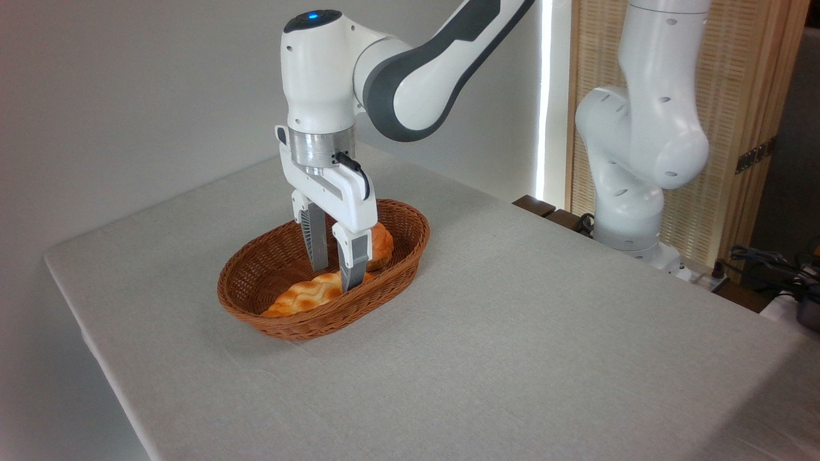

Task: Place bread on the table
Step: 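Close the gripper on the braided golden loaf inside the basket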

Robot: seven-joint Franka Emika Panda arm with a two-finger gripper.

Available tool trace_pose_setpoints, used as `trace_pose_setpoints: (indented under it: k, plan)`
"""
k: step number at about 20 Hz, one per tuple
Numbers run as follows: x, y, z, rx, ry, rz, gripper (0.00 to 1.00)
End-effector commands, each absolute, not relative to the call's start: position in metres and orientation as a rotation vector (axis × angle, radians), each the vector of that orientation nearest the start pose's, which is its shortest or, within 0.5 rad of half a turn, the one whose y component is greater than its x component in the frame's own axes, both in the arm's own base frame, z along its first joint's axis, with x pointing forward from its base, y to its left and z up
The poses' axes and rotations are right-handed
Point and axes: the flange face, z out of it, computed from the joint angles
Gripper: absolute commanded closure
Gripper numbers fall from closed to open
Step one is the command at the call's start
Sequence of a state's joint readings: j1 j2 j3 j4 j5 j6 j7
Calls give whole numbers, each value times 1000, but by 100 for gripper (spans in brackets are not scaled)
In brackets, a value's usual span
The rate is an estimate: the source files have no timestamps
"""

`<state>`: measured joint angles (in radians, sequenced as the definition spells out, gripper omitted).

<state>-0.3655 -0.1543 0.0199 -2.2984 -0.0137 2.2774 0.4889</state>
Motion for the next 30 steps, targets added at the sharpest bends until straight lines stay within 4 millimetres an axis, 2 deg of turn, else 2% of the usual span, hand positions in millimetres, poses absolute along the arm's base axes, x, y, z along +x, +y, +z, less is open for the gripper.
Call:
trace_pose_setpoints:
  k: [1, 3, 6, 7, 10, 11, 12, 14, 15, 18, 23, 26, 30]
  plan:
    - [474, -170, 421, -2852, 1270, -251, 0]
    - [474, -171, 420, -2849, 1273, -251, 0]
    - [475, -170, 413, -2711, 1344, -231, 0]
    - [473, -176, 410, -2691, 1368, -226, 0]
    - [473, -180, 402, -2696, 1367, -221, 0]
    - [473, -180, 401, -2699, 1366, -228, 4]
    - [473, -180, 401, -2701, 1365, -231, 15]
    - [473, -180, 402, -2699, 1366, -233, 43]
    - [473, -180, 402, -2699, 1367, -230, 53]
    - [473, -180, 402, -2700, 1365, -233, 72]
    - [473, -180, 409, -2753, 1329, -255, 76]
    - [474, -178, 418, -2781, 1302, -279, 82]
    - [475, -177, 425, -2789, 1282, -296, 83]
